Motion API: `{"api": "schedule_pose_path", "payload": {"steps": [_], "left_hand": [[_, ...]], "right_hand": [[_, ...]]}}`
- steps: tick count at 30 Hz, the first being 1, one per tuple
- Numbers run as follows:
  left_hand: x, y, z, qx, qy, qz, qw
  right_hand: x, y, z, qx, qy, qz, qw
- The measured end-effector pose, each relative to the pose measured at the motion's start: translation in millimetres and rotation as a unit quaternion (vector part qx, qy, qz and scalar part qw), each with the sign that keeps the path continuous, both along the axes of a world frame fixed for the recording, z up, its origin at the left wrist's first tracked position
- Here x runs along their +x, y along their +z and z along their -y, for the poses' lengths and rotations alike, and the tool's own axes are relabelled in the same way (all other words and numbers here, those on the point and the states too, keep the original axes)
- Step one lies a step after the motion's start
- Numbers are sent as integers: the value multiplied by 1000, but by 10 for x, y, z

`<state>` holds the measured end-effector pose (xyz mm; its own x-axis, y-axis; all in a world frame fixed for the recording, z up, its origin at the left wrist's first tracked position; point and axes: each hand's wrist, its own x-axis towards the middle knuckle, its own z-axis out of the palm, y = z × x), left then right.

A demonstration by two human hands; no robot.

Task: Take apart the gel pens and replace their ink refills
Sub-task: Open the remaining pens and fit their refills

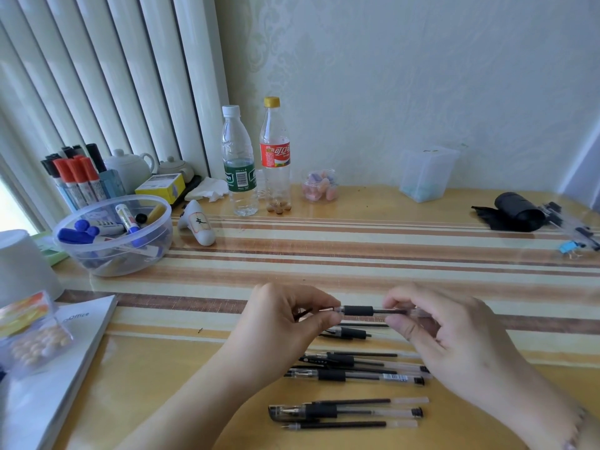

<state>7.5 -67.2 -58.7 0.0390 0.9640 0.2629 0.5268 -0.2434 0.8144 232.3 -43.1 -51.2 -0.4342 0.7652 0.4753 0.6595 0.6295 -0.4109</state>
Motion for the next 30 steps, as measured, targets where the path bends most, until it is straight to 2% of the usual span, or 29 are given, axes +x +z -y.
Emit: {"api": "schedule_pose_path", "payload": {"steps": [3,7,20,26,30], "left_hand": [[-3,-20,9,27,-5,-46,999],[-12,-53,17,92,-8,-106,990],[-30,-110,-35,78,14,-73,994],[14,-92,17,83,7,-70,994],[15,-92,-12,72,30,-62,995]], "right_hand": [[-8,4,-2,-17,-1,-13,1000],[18,-12,4,-39,-3,34,999],[-13,-46,14,-114,15,-34,993],[-38,-36,46,-107,1,-19,994],[-33,-28,51,-82,-6,26,996]]}}
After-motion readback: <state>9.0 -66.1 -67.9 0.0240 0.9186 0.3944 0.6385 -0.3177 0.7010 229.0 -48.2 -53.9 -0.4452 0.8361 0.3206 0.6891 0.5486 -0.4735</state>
